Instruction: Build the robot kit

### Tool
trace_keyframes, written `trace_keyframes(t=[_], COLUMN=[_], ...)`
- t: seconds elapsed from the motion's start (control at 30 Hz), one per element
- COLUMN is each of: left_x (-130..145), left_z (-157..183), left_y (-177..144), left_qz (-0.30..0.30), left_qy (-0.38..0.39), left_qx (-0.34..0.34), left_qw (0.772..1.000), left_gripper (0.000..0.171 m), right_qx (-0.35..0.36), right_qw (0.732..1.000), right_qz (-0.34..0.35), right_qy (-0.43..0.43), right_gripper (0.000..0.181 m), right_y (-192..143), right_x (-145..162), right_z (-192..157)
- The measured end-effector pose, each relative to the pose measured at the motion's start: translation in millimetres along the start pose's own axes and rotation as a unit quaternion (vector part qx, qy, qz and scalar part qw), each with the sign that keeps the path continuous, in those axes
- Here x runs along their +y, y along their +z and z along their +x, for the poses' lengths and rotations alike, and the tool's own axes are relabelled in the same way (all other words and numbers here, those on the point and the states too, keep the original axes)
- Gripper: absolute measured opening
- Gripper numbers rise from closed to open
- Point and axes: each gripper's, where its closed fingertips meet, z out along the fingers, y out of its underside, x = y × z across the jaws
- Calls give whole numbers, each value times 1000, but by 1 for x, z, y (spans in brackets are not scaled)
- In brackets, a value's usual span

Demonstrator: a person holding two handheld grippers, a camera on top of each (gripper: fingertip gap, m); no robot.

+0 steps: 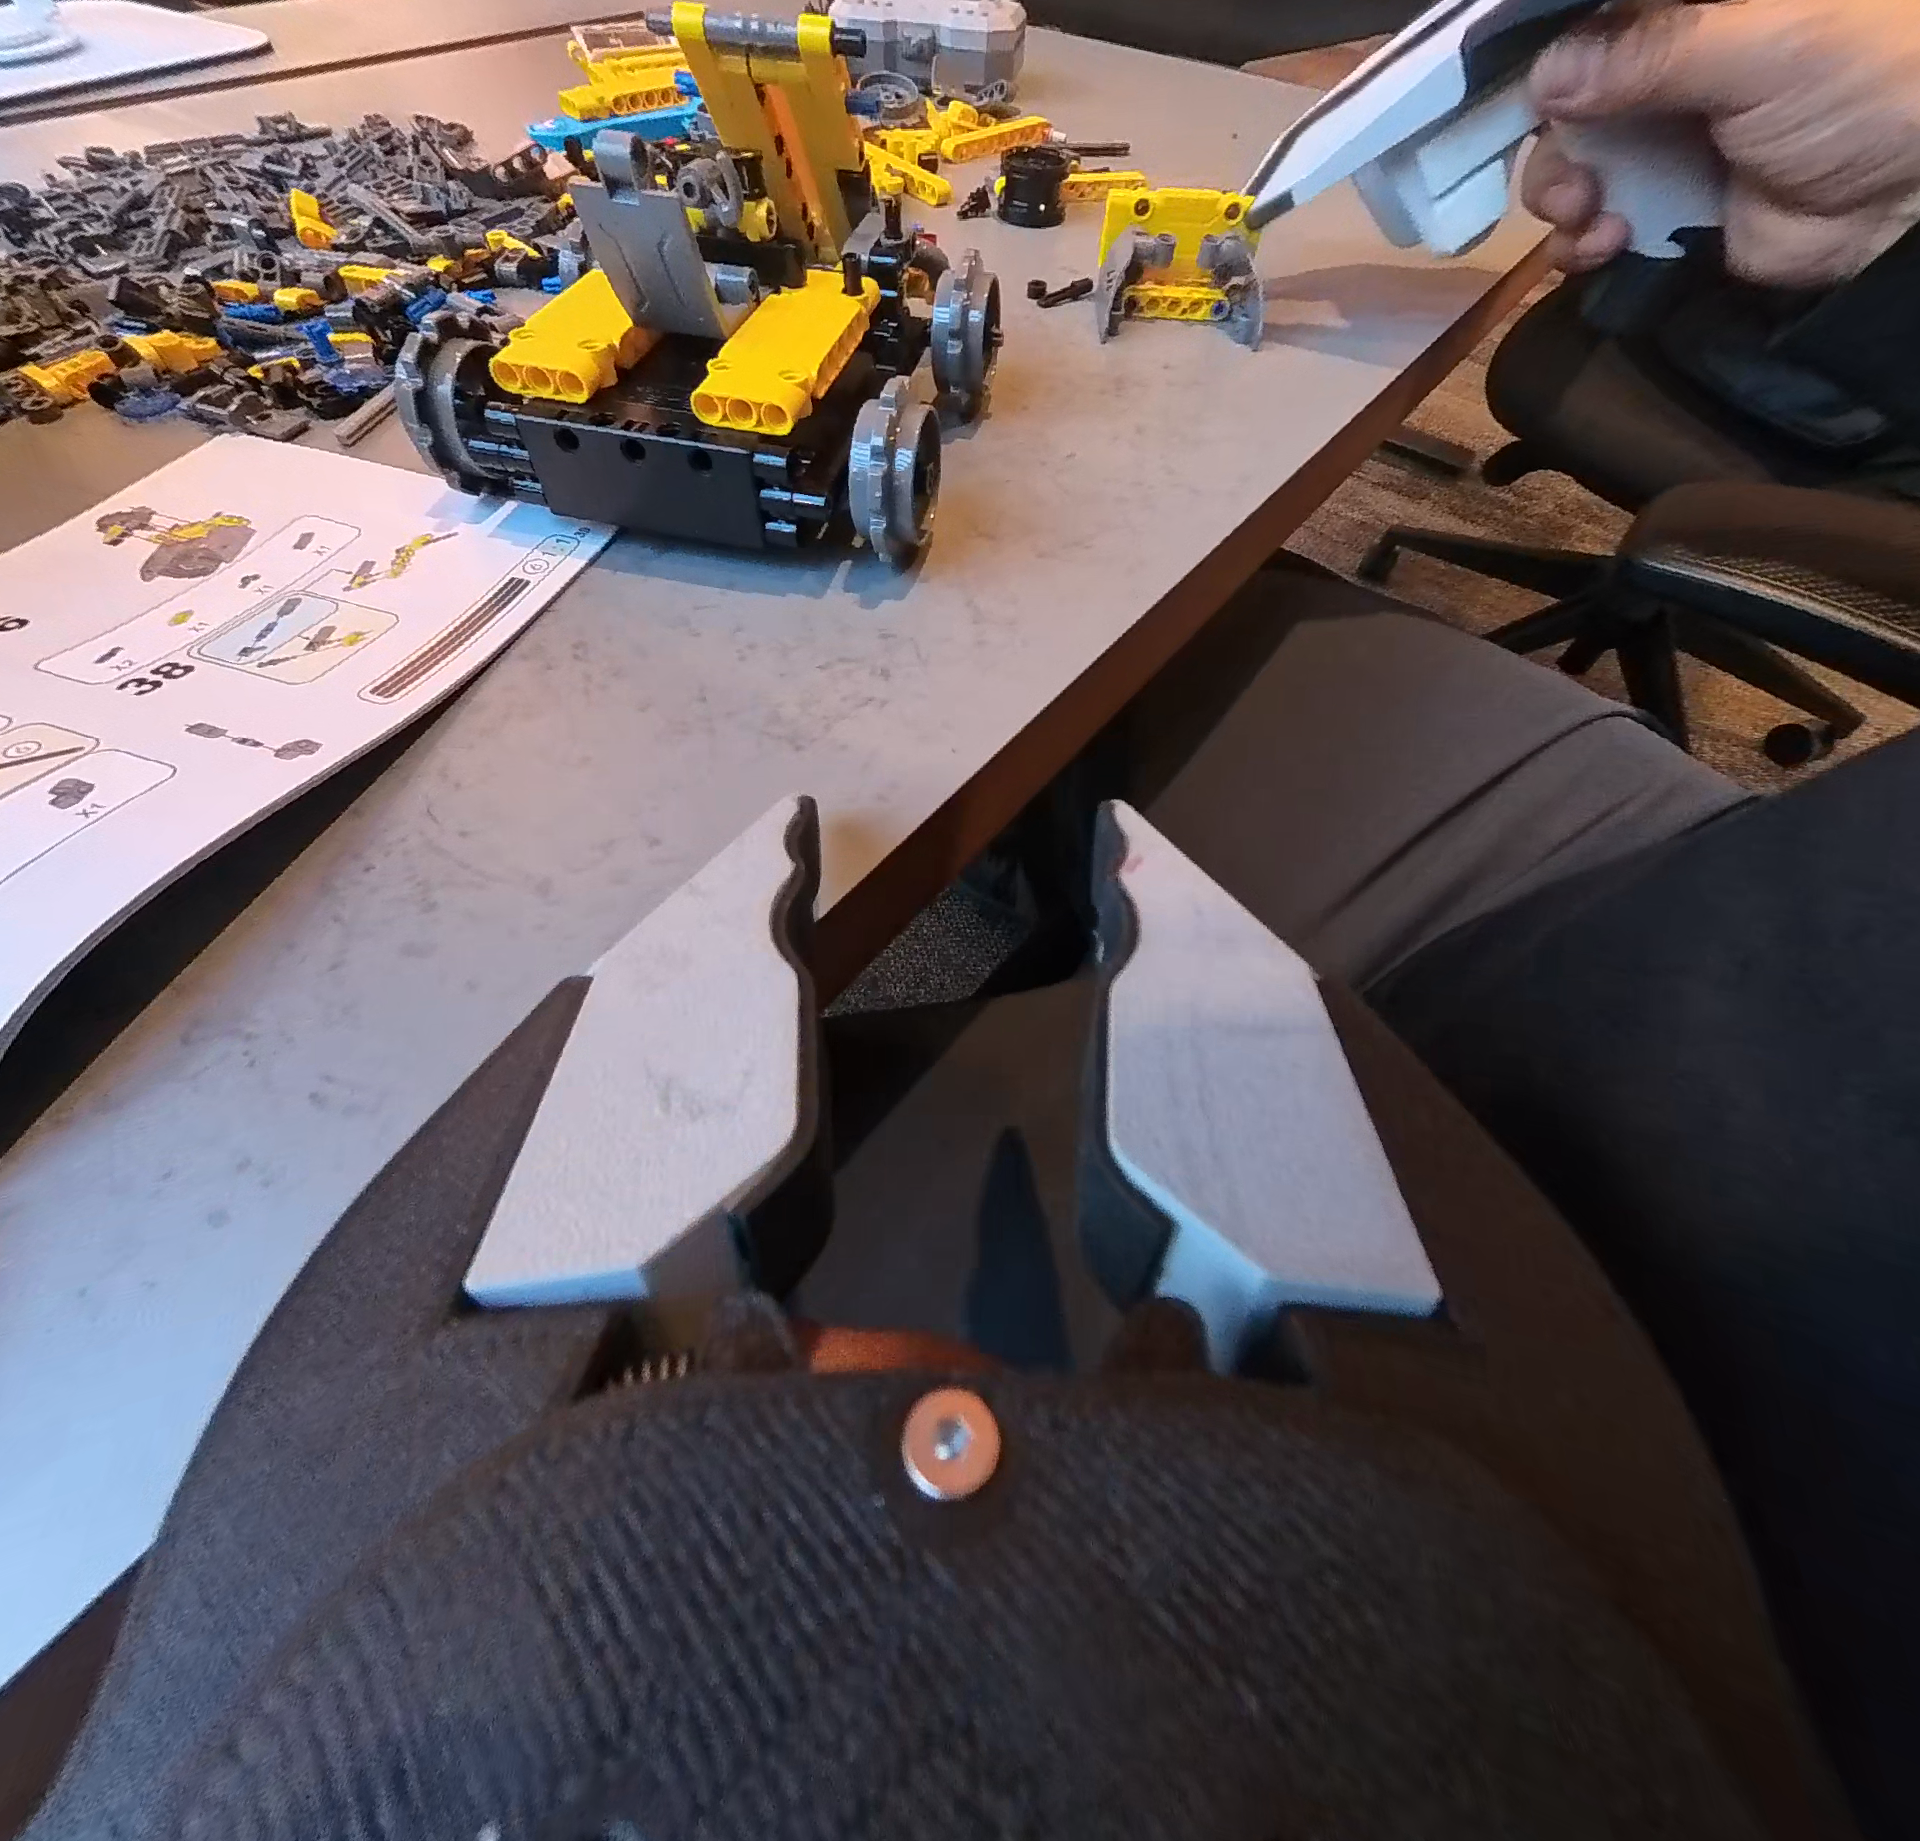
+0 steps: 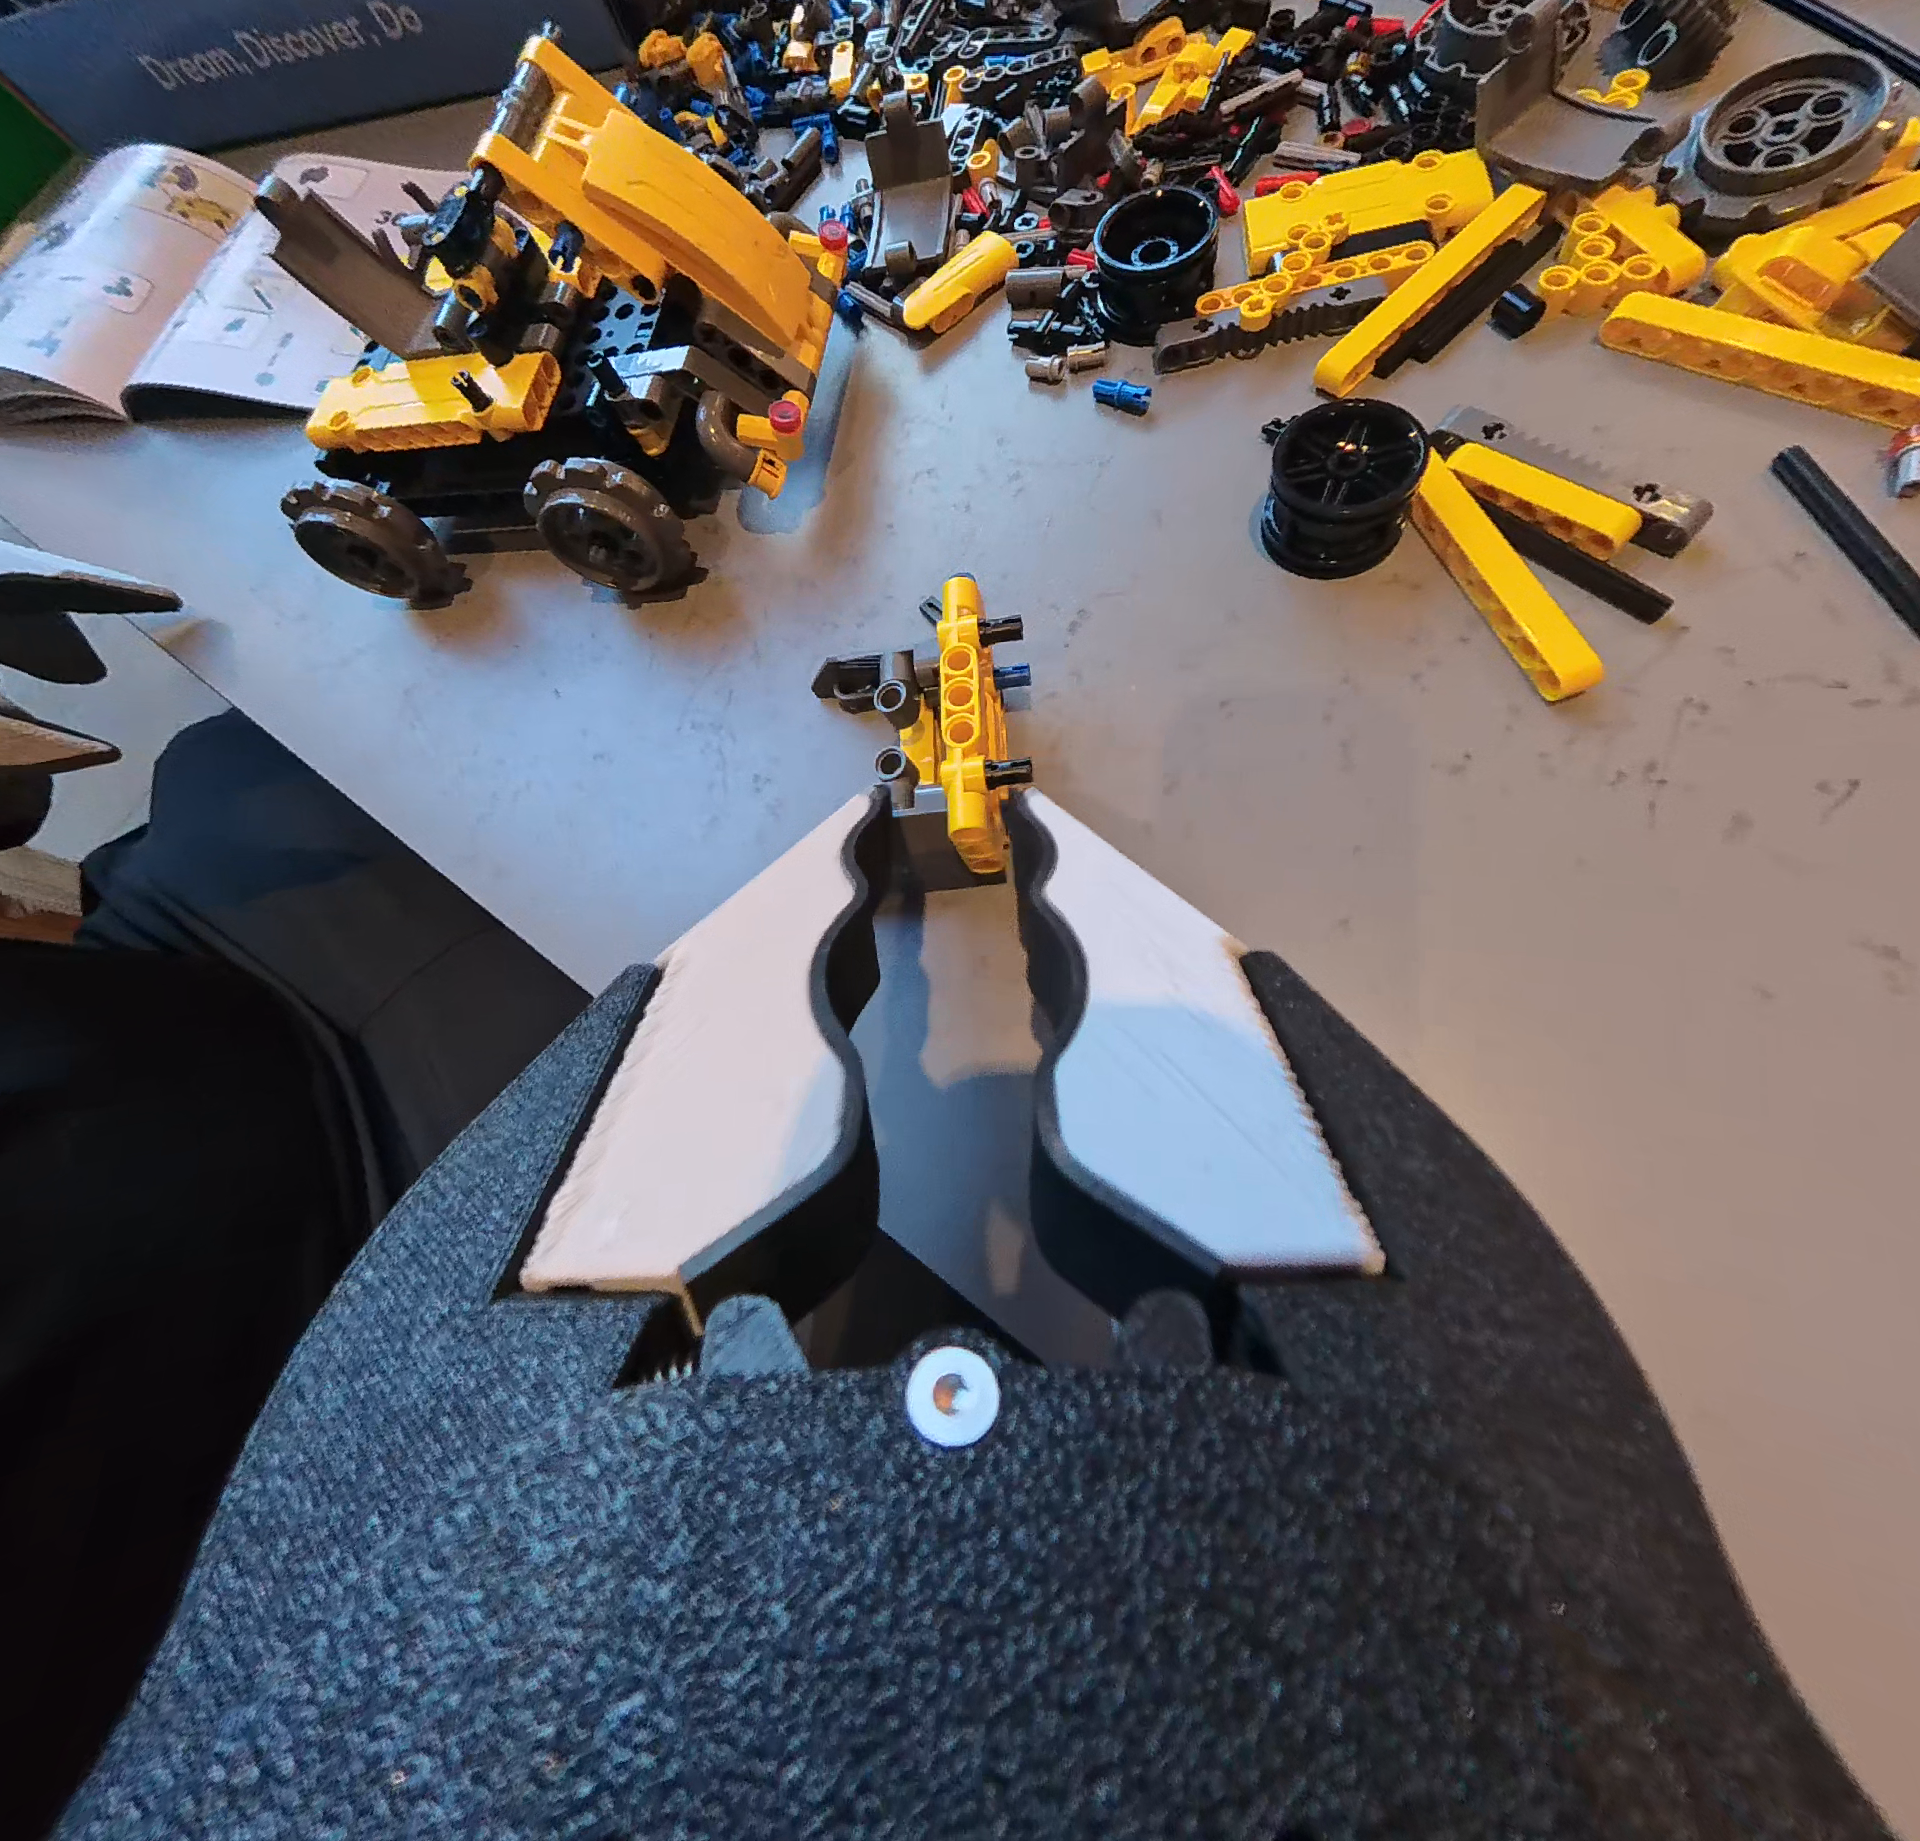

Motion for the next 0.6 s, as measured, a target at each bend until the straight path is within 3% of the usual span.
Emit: trace_keyframes(t=[0.33, 0.6], left_x=[0, -4], left_z=[0, -1], left_y=[-1, -6], left_qz=[0, 11], left_qy=[2, -17], left_qx=[0, 7], left_qw=[1000, 1000], left_gripper=[52, 52], right_qx=[6, 4], right_qw=[997, 987], right_qz=[72, 150], right_qy=[-12, -61], right_gripper=[26, 29], right_y=[-14, -27], right_x=[-18, -49], right_z=[3, -18])
